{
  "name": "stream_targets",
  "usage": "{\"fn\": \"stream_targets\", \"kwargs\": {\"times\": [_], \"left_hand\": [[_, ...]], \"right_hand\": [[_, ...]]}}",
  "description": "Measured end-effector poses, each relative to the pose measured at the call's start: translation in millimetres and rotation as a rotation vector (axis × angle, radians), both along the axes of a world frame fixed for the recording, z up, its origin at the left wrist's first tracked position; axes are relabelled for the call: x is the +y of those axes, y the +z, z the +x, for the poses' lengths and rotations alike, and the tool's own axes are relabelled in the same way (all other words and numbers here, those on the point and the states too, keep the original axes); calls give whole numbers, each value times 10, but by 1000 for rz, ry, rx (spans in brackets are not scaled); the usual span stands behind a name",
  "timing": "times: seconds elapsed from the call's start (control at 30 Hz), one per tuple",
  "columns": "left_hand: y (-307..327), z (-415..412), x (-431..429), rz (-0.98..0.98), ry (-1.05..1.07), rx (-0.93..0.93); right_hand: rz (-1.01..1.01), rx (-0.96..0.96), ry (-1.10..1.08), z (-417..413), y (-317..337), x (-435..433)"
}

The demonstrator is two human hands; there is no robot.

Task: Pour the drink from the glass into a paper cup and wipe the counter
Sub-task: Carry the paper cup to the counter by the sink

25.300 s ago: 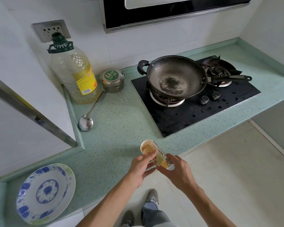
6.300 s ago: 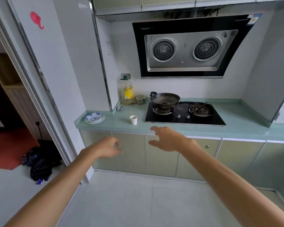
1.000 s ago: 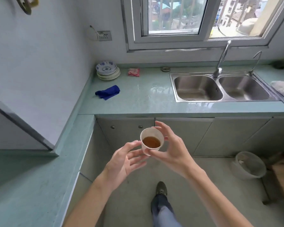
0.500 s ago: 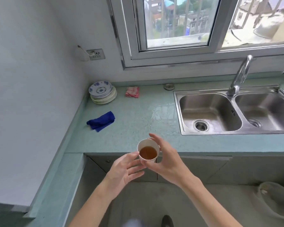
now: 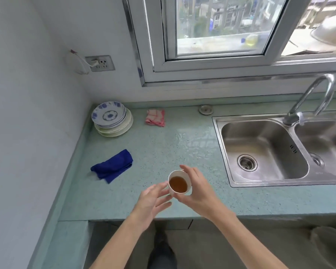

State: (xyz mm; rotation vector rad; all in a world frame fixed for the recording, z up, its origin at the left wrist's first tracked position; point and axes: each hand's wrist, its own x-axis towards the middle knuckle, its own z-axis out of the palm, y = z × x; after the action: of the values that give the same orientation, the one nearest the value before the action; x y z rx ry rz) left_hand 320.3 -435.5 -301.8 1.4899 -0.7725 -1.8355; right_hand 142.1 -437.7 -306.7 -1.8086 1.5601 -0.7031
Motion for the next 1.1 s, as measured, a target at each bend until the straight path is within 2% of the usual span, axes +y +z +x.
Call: {"fn": "stream_targets", "kwargs": {"times": [0.3, 0.43, 0.77, 0.83, 1.1], "left_hand": [[-474, 347, -826, 179, 18, 65], [-631, 391, -935, 195, -6, 61], [-828, 539, -1050, 214, -83, 52], [-808, 595, -1088, 202, -63, -10], [-791, 1272, -1189, -43, -34, -493]], "right_hand": [[108, 153, -60, 498, -559, -738], [160, 218, -72, 610, -739, -809], [235, 223, -14, 665, -804, -860], [237, 255, 40, 692, -755, -903], [173, 396, 184, 1083, -554, -1323]]}}
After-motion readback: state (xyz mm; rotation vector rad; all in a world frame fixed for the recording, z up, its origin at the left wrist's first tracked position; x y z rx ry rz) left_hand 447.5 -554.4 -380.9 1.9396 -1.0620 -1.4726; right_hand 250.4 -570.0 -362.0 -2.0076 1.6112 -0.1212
